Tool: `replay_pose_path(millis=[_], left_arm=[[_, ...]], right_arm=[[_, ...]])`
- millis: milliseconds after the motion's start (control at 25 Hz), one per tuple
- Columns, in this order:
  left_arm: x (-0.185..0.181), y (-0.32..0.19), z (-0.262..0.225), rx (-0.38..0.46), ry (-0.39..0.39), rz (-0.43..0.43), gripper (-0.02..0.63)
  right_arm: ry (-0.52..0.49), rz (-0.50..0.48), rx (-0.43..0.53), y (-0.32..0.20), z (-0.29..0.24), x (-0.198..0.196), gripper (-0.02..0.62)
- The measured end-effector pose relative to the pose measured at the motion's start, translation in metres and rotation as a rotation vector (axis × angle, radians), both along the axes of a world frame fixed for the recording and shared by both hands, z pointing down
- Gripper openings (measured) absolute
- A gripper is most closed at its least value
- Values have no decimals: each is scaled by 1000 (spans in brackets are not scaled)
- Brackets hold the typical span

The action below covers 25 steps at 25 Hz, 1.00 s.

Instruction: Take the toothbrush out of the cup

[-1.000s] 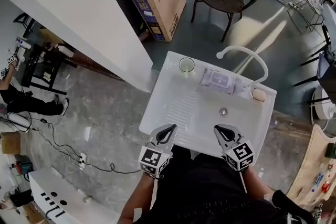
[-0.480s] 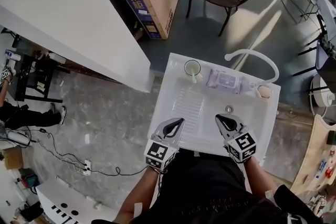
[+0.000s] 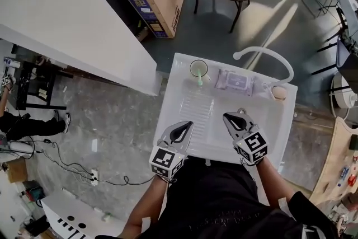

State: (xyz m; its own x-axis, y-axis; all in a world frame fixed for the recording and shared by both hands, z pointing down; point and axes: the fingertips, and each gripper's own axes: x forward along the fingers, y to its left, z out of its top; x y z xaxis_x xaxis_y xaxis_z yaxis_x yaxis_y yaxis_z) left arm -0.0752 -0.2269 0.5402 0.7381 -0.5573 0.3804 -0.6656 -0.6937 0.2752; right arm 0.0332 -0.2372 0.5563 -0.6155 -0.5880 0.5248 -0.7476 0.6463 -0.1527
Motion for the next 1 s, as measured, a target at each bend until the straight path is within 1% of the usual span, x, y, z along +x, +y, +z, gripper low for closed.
replay_pose_path(millis=[160,280,480,640,800,1000], left_arm=[[3,0,-9,6,11,-40,9],[5,0,-8,-2,11,-61,9],[17,-3,-6,9,3,-59,9],[25,-8,-2,9,10,-54,9],[30,-6,2,-9,18,-55,9],[23,0,11,-32,9,-65,9]], right_arm=[[-5,-37,6,-9,6,0,12],[3,-68,31,-19,10,-3,12],[7,-85,44,-33,20,-3,12],[36,-90,49,-47,24,-6,12],[43,-92,91,-67,31,-11,12],[65,-82,175,-93,30,-21,12]])
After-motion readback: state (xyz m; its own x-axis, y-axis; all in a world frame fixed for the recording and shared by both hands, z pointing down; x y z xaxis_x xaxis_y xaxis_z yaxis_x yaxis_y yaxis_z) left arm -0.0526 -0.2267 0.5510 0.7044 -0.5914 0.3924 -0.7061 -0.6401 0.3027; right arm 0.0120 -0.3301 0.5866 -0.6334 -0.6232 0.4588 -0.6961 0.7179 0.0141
